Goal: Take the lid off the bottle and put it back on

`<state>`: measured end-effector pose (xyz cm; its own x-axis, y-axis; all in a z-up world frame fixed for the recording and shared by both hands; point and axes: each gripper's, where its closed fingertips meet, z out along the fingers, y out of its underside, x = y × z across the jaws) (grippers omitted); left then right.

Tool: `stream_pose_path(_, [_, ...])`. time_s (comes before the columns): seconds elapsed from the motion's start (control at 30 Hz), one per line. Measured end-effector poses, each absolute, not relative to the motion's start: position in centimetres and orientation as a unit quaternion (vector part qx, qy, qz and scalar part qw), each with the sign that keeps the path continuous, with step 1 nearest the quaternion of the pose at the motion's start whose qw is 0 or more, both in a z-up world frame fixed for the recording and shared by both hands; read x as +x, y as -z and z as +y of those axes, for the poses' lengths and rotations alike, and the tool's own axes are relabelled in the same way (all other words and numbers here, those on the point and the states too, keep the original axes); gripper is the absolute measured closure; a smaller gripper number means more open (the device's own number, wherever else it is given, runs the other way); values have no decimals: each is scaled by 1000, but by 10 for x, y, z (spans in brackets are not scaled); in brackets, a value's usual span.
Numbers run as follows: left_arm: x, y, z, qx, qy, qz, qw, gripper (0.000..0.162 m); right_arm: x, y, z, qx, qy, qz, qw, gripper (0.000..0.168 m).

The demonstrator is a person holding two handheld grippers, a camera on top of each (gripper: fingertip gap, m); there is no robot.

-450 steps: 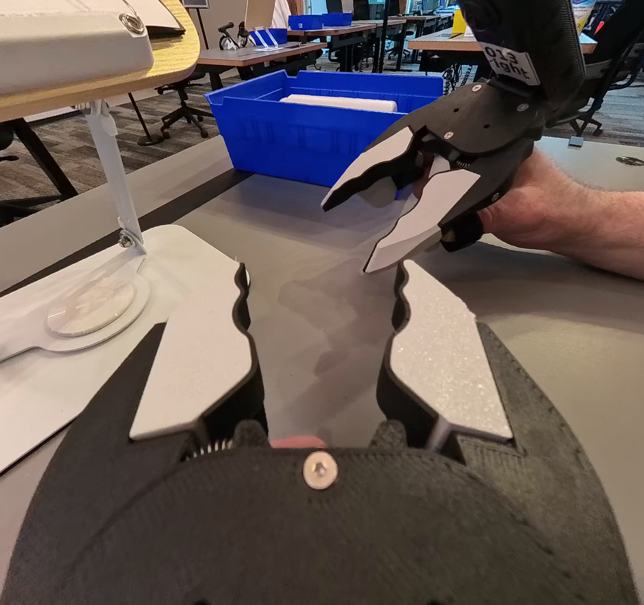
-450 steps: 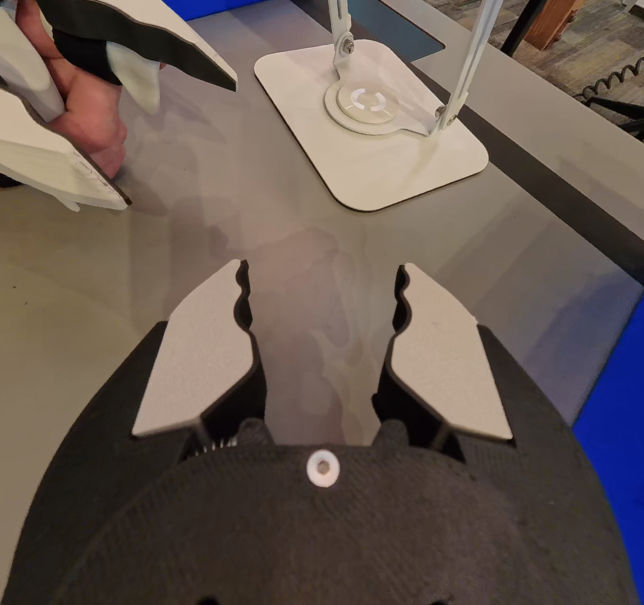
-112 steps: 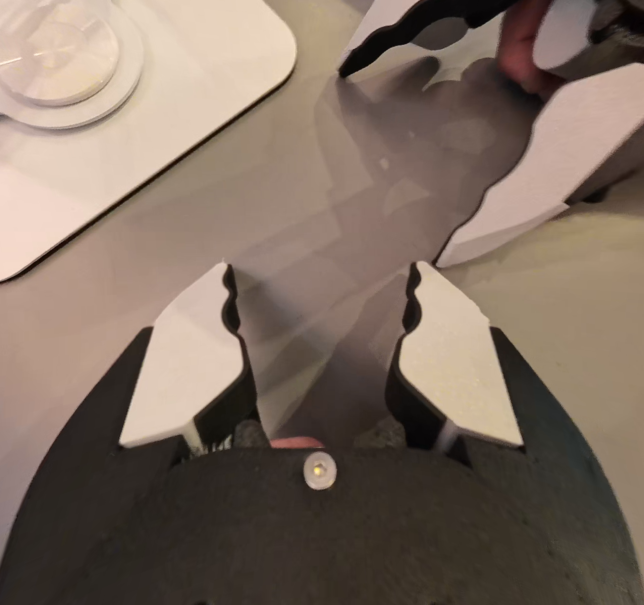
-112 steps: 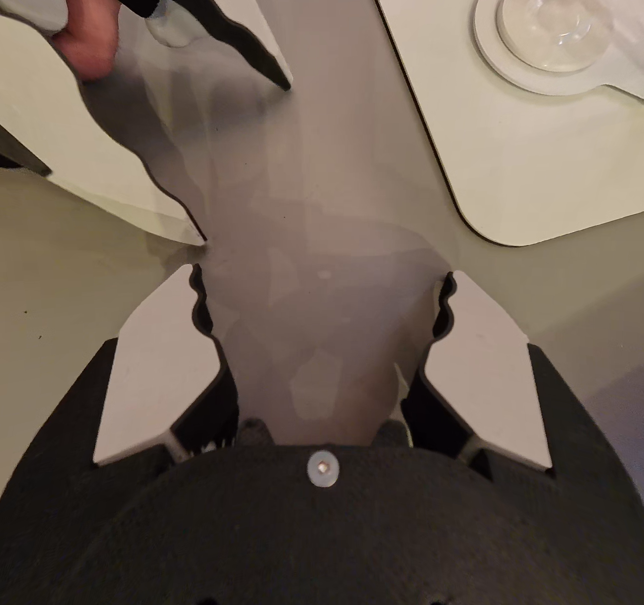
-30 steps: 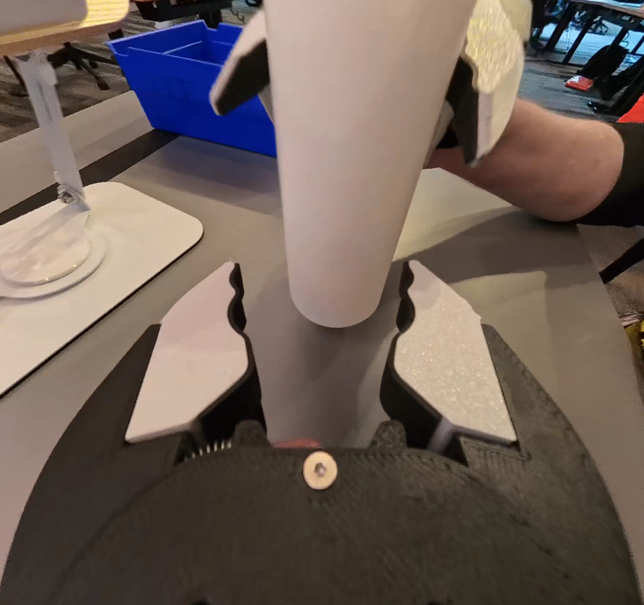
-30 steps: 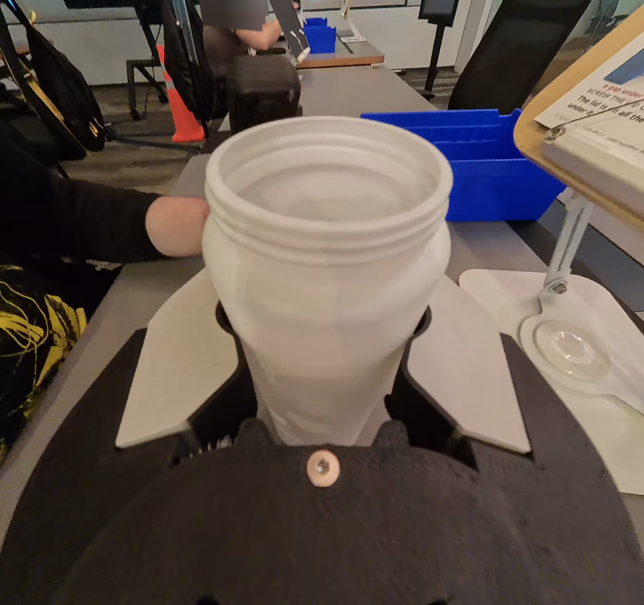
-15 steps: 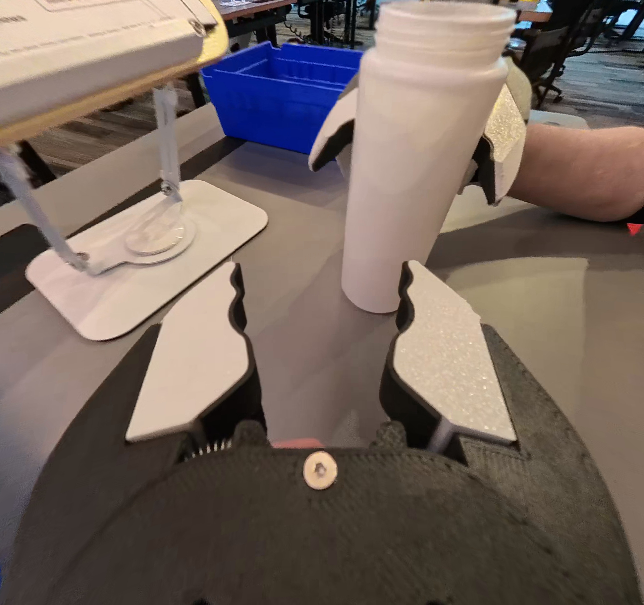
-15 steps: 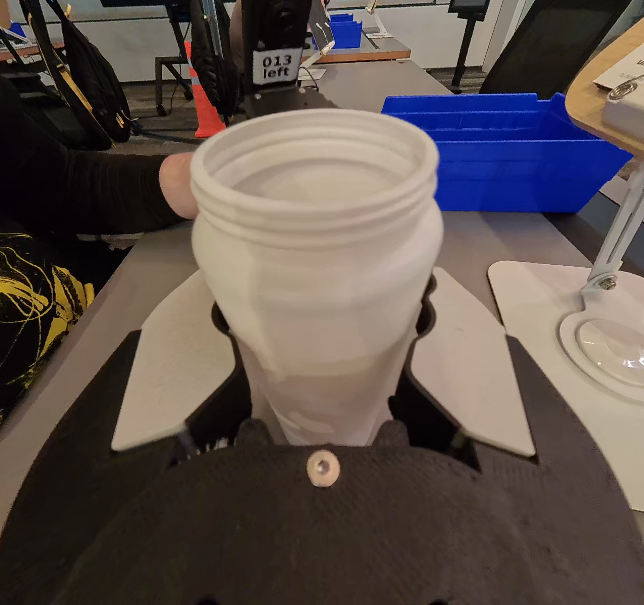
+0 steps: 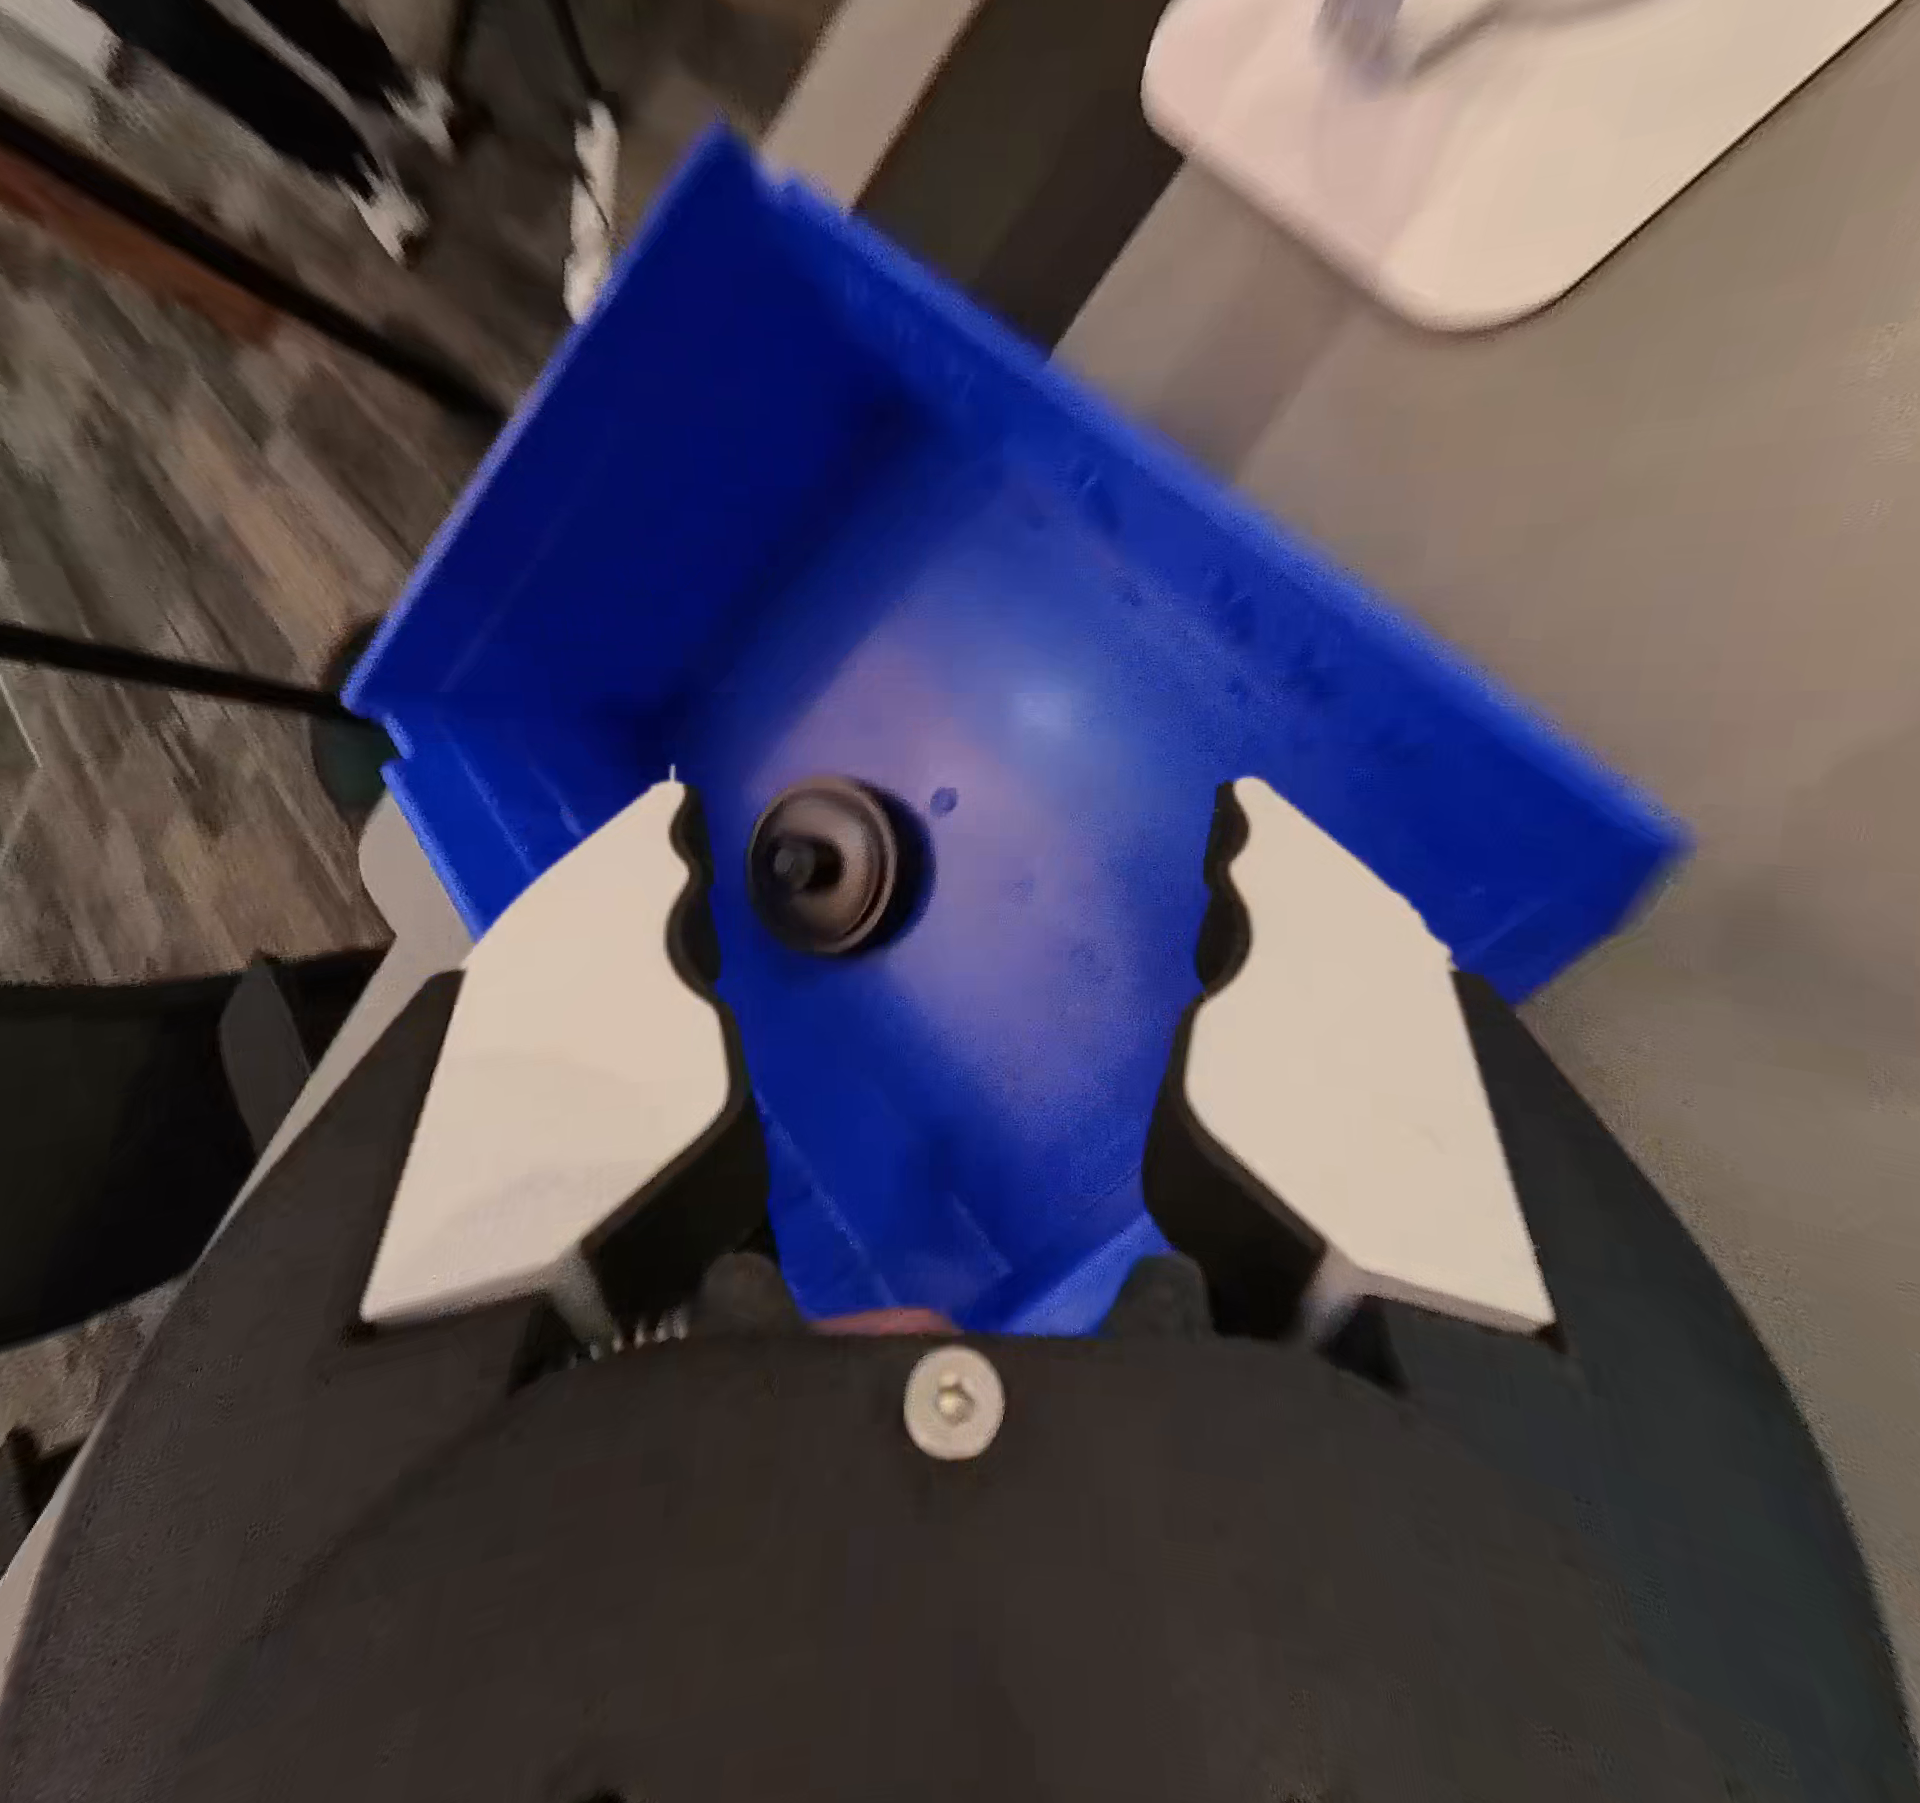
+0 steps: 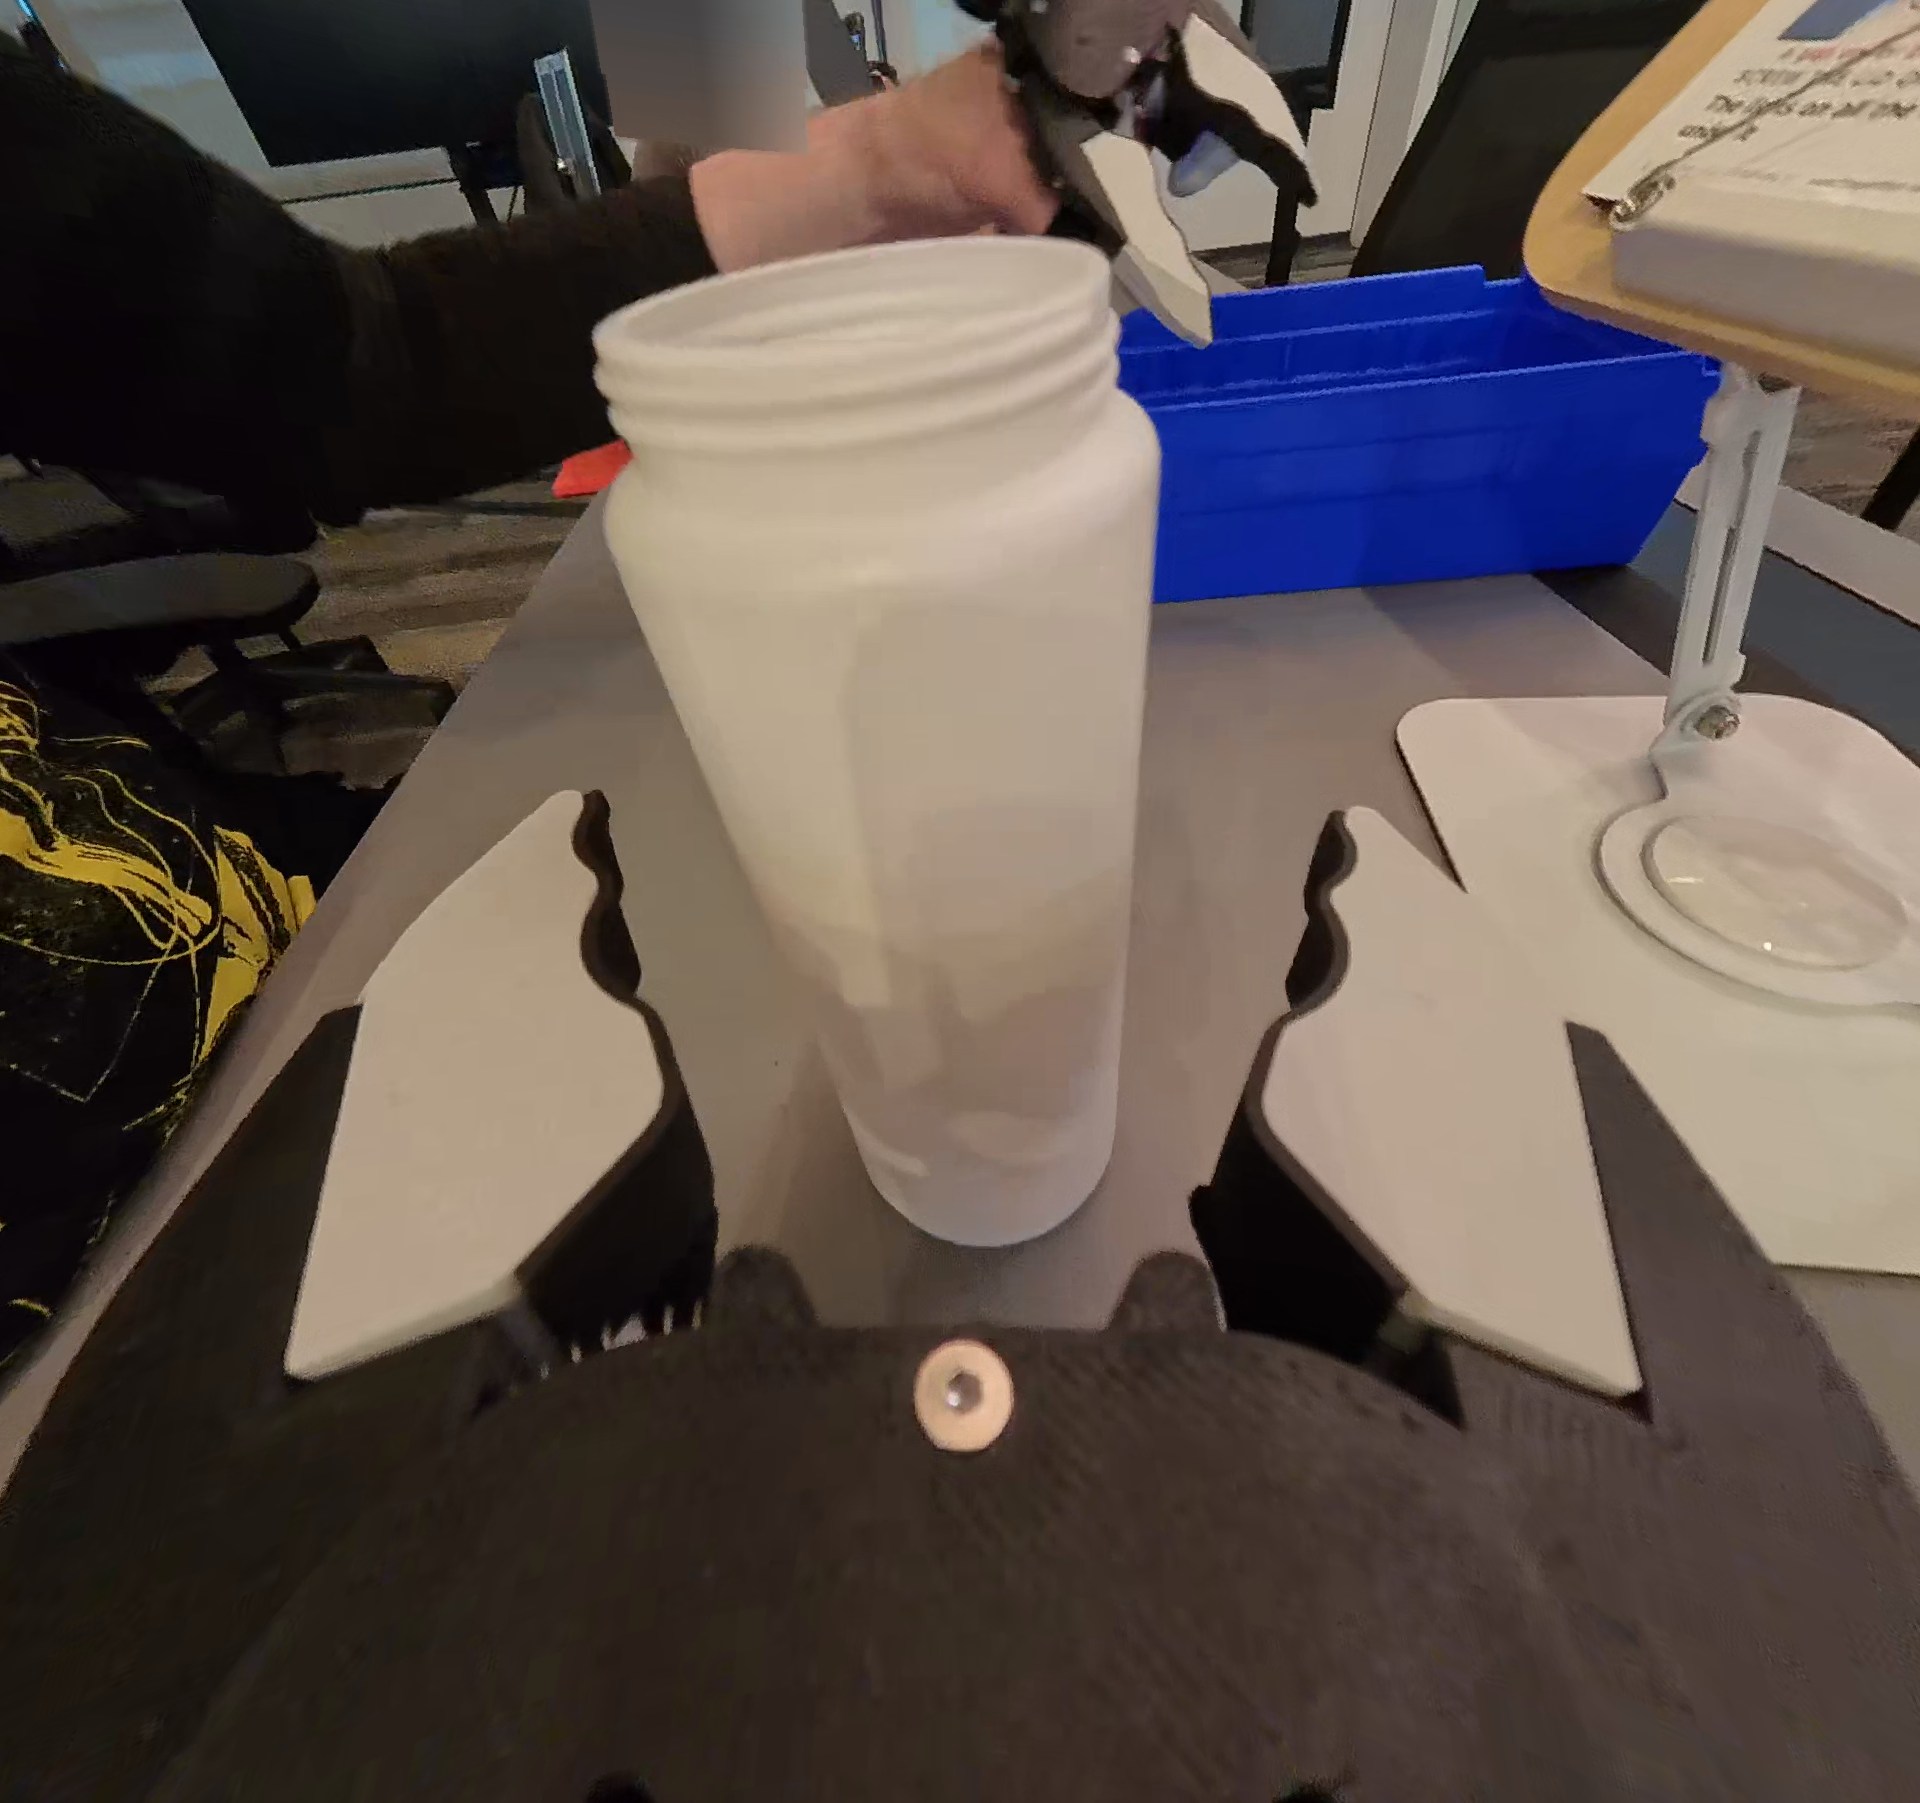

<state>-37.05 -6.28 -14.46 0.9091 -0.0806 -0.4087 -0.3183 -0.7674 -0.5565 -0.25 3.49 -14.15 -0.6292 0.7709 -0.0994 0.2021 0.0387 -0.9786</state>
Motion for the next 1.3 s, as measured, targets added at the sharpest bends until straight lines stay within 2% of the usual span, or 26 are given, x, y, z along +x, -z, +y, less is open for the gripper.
stream_pose_path(0.33, [-458,245,-66,-982,-138,117,50,54,-3,150,36,-363,-589,-682,238,45])
stream_pose_path(0.57, [-468,265,-77,-987,-87,109,-76,65,-4,157,34,-365,-589,-685,225,45])
stream_pose_path(0.67, [-462,268,-80,-989,-44,92,-106,76,-4,159,33,-366,-587,-687,223,45])
stream_pose_path(0.7, [-457,269,-80,-990,-24,91,-109,86,-4,159,33,-366,-588,-687,222,45])
stream_pose_path(0.73, [-455,270,-80,-990,-15,92,-108,87,-4,159,33,-366,-588,-686,222,45])
stream_pose_path(0.87, [-455,268,-78,-990,-29,109,-87,87,-3,155,36,-368,-589,-683,227,45])
stream_pose_path(1.03, [-448,252,-72,-989,-86,119,-18,88,-1,146,43,-366,-588,-679,244,48])
stream_pose_path(1.17, [-425,208,-64,-976,-156,134,70,88,2,139,50,-370,-578,-680,260,48])
stream_pose_path(1.3, [-384,142,-59,-941,-253,156,163,88,10,112,65,-381,-562,-669,303,48])
